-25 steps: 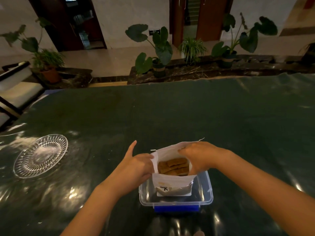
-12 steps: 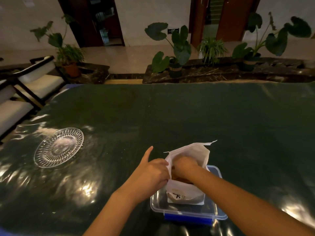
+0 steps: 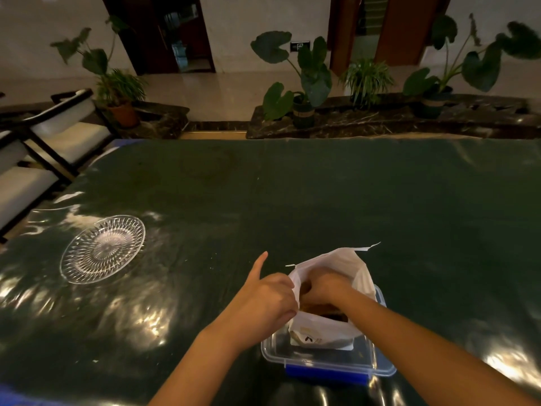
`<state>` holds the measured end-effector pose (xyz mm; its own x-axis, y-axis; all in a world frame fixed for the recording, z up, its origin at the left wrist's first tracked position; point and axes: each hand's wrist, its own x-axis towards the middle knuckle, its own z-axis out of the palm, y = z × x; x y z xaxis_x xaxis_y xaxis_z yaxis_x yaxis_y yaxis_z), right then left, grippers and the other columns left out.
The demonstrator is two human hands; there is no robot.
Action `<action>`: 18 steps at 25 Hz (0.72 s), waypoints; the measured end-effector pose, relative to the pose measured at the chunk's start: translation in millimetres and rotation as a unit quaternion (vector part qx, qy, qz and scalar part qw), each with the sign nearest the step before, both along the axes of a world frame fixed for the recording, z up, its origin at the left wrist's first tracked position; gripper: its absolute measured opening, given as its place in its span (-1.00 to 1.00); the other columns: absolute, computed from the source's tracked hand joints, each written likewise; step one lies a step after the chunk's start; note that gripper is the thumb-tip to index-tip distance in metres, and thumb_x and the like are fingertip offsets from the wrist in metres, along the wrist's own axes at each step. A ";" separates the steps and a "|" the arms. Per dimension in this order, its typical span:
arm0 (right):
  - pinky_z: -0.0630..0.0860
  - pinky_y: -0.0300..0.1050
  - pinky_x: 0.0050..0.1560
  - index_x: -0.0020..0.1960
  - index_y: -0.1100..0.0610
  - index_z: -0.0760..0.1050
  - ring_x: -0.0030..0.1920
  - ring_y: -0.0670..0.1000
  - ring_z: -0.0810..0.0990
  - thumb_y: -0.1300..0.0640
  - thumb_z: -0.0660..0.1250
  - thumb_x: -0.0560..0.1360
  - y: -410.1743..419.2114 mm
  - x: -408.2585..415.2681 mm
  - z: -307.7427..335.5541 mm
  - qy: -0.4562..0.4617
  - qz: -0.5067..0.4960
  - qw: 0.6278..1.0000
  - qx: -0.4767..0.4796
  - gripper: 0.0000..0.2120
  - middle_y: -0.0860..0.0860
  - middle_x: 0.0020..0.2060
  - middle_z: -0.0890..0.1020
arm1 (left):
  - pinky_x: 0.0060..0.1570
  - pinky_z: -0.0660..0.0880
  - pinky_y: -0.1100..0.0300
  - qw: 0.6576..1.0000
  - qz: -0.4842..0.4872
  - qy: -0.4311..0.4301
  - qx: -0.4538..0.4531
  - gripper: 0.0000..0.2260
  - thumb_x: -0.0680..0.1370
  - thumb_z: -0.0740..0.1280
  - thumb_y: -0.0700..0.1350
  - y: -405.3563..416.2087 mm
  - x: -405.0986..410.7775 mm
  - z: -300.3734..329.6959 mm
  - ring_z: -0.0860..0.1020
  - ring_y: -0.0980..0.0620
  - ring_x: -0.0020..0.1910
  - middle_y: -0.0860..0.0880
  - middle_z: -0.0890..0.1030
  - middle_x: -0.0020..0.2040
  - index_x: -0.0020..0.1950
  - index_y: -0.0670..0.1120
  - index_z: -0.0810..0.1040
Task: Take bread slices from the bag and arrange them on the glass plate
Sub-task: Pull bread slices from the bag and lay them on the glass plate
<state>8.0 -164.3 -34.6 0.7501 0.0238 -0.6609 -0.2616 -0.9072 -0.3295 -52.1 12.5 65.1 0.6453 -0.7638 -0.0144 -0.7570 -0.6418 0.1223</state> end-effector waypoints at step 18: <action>0.40 0.02 0.22 0.11 0.05 0.45 0.02 0.07 0.50 -0.05 0.22 0.50 1.5 -22.1 65.3 -0.014 0.023 1.000 0.015 -0.74 0.07 -0.04 0.54 | 0.26 -0.56 0.13 0.998 0.014 -0.017 -0.052 -0.91 0.48 0.36 -0.13 -1.7 1.1 3.7 0.49 0.11 0.16 0.06 0.66 -0.07 -0.08 0.03 0.63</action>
<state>-14.1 -162.9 30.7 0.7659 0.0781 -0.6382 -0.2105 -0.9075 -0.3636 -51.1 10.7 68.8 0.6655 -0.7415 0.0852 -0.7434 -0.6484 0.1640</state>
